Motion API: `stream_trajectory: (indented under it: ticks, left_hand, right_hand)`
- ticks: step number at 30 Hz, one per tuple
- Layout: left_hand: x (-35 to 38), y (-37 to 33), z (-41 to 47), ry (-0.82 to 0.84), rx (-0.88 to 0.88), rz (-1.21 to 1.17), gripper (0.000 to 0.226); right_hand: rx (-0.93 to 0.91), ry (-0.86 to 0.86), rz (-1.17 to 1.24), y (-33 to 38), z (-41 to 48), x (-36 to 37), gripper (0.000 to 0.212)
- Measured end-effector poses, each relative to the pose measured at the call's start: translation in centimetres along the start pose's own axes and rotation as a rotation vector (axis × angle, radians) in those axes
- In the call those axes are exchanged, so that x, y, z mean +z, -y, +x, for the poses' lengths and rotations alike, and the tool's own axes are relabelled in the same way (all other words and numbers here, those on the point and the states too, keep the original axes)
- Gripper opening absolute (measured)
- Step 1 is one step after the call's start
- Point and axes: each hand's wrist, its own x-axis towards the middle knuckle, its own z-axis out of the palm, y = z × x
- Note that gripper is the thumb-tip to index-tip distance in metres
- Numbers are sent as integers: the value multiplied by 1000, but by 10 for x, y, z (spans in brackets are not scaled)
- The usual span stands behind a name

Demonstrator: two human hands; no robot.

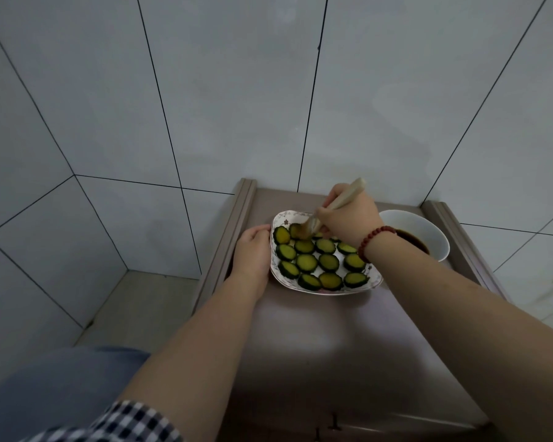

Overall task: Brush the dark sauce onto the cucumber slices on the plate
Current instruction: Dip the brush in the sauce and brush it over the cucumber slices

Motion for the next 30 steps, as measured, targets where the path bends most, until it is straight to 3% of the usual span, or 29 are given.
stream_trajectory:
  ticks: [4, 9, 12, 17, 21, 30]
  left_hand:
    - [0, 1, 2, 1, -1, -14, 32]
    - [-1, 3, 3, 17, -8, 16, 42]
    - [-1, 5, 8, 22, -16, 38, 44]
    - [-1, 6, 13, 28, -38, 30, 43]
    - [0, 6, 14, 31, -73, -7, 44]
    - [0, 6, 14, 33, -73, -20, 43]
  right_hand:
    - [-80, -118, 40, 8, -1, -8, 12]
    - [-169, -89, 29, 12, -10, 2, 17]
    - [-148, -56, -26, 6, -15, 11, 19]
    - [-154, -141, 120, 2, -15, 11, 20]
    - [-132, -91, 58, 0, -17, 16, 20]
    - [-107, -173, 69, -6, -21, 20, 18]
